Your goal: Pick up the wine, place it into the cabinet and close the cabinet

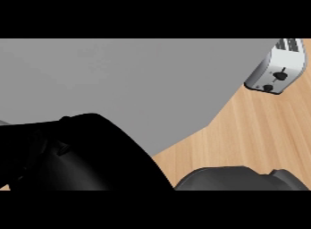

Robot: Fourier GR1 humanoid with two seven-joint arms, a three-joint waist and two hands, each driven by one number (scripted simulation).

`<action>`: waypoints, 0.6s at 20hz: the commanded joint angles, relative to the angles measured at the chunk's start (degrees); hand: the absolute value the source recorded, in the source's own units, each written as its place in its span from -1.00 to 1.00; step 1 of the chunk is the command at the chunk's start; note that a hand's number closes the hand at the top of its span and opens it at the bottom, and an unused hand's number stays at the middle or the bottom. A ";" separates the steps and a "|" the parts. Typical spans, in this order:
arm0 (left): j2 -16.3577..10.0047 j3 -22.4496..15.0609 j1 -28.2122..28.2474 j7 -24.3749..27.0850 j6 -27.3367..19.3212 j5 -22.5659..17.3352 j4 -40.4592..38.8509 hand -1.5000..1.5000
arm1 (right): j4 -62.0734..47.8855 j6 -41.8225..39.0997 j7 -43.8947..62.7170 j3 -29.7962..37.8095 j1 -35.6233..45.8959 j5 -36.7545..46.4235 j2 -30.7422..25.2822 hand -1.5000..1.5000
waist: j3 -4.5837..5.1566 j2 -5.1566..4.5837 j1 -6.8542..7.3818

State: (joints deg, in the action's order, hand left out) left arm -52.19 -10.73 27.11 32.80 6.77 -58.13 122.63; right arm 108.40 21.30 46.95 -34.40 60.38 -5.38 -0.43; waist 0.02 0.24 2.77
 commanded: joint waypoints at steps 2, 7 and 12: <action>-3.09 6.52 4.16 -0.43 6.16 -3.58 -0.10 1.00 | -15.88 2.92 -4.57 3.30 9.69 -1.05 0.41 1.00 | 0.15 -0.20 1.27; -3.71 10.30 0.74 -2.36 9.87 -7.70 -4.80 1.00 | -30.21 2.17 -13.03 6.96 13.69 -7.22 0.42 1.00 | 0.15 -0.86 0.78; -3.57 13.83 4.64 -2.90 11.47 -9.11 -3.19 1.00 | -43.04 0.24 -20.79 13.00 14.99 -6.86 0.42 1.00 | 0.05 -0.67 0.83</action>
State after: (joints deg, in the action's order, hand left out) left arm -55.10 -0.41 29.90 30.58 16.16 -65.09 119.34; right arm 74.62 23.33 30.78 -26.22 73.47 -11.50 -0.02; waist 0.09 -0.38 3.61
